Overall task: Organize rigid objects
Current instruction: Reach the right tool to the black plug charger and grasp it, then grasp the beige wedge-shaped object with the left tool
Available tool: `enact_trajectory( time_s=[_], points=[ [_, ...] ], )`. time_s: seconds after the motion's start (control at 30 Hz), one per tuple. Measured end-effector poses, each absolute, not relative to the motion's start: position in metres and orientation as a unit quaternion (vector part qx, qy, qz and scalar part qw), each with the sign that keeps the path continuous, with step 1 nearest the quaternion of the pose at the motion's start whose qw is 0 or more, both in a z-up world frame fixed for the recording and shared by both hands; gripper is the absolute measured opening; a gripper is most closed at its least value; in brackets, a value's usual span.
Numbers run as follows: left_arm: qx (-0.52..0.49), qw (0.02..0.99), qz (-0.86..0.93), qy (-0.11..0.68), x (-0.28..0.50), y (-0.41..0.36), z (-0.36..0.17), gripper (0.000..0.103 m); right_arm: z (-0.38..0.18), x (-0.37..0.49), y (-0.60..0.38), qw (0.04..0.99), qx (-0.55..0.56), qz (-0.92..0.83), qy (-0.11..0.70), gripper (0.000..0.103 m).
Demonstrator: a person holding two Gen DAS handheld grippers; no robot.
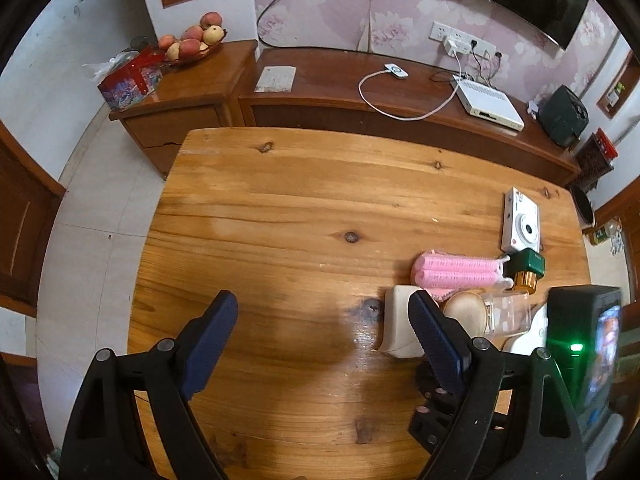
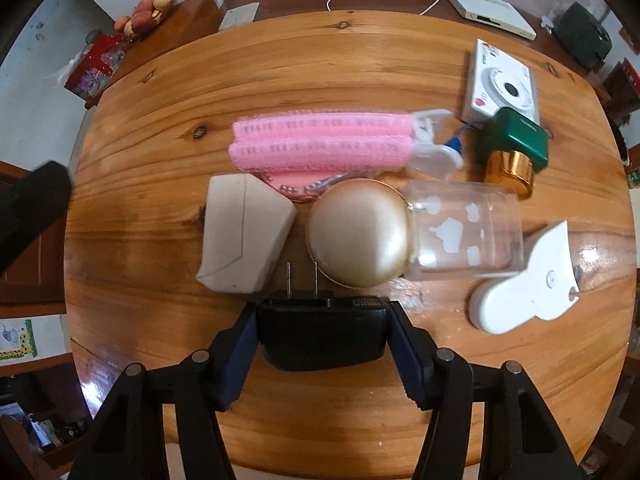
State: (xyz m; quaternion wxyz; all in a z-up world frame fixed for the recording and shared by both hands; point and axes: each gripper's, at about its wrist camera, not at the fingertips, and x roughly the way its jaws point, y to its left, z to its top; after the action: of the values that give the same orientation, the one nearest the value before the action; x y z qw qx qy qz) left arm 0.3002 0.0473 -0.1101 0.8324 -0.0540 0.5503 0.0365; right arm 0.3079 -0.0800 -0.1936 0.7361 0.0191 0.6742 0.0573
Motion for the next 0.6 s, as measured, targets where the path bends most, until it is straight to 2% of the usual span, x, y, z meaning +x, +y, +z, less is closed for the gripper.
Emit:
enact_trajectory(
  time_s=[0.6],
  points=[
    [0.007, 0.806, 0.014, 0.592, 0.314, -0.018, -0.149, 0.089, -0.176, 0.289, -0.135, 0.745, 0.028, 0.06, 0.664, 0.063]
  ],
)
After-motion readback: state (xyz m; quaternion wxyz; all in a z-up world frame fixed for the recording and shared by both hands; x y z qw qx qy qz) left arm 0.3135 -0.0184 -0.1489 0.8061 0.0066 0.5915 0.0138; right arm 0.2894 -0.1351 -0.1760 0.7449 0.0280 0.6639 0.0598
